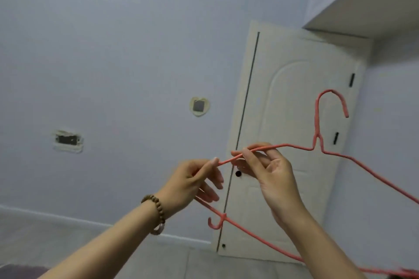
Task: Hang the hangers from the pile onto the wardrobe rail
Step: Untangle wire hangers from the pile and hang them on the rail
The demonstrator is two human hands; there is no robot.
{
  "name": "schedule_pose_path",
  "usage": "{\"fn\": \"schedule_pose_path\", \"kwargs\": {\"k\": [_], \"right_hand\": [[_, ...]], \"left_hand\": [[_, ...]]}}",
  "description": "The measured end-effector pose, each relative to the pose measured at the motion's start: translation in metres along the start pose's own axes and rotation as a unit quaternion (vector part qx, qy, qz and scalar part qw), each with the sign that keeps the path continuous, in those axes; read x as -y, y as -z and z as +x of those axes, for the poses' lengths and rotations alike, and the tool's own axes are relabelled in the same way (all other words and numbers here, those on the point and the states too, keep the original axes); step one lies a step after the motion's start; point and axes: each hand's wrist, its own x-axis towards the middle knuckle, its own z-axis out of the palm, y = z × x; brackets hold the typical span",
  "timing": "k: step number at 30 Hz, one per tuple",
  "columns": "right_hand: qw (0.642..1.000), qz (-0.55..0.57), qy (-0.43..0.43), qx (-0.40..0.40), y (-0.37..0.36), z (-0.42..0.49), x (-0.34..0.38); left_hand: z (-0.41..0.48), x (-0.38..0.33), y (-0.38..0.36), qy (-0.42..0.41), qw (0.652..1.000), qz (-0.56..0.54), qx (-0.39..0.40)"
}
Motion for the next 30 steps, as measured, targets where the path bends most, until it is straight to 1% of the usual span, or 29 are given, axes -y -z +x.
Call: {"fn": "schedule_pose_path", "kwargs": {"k": [4, 6, 11, 14, 16, 18, 23, 27, 30], "right_hand": [[0.996, -0.051, 0.011, -0.075, 0.09, -0.018, 0.043], [0.991, -0.064, 0.021, -0.112, 0.133, -0.029, 0.066], [0.971, -0.115, 0.051, -0.201, 0.23, -0.063, 0.124], [0.95, -0.159, 0.087, -0.254, 0.284, -0.08, 0.152], [0.937, -0.169, 0.101, -0.289, 0.319, -0.087, 0.166], [0.929, -0.169, 0.107, -0.31, 0.353, -0.093, 0.18], [0.92, -0.174, 0.111, -0.333, 0.432, -0.102, 0.212], [0.904, -0.178, 0.112, -0.371, 0.493, -0.108, 0.236], [0.89, -0.197, 0.087, -0.401, 0.538, -0.111, 0.25]], "left_hand": [[0.026, -0.038, -0.085, -0.047, 0.994, -0.041, 0.095], [0.034, -0.057, -0.132, -0.063, 0.988, -0.062, 0.128], [0.042, -0.106, -0.253, -0.098, 0.968, -0.135, 0.187], [0.039, -0.134, -0.32, -0.108, 0.955, -0.178, 0.213], [0.035, -0.15, -0.361, -0.109, 0.947, -0.201, 0.227], [0.032, -0.164, -0.4, -0.109, 0.939, -0.221, 0.24], [0.034, -0.189, -0.483, -0.108, 0.92, -0.243, 0.286], [0.038, -0.207, -0.537, -0.117, 0.91, -0.23, 0.324], [0.041, -0.218, -0.574, -0.125, 0.902, -0.215, 0.353]]}}
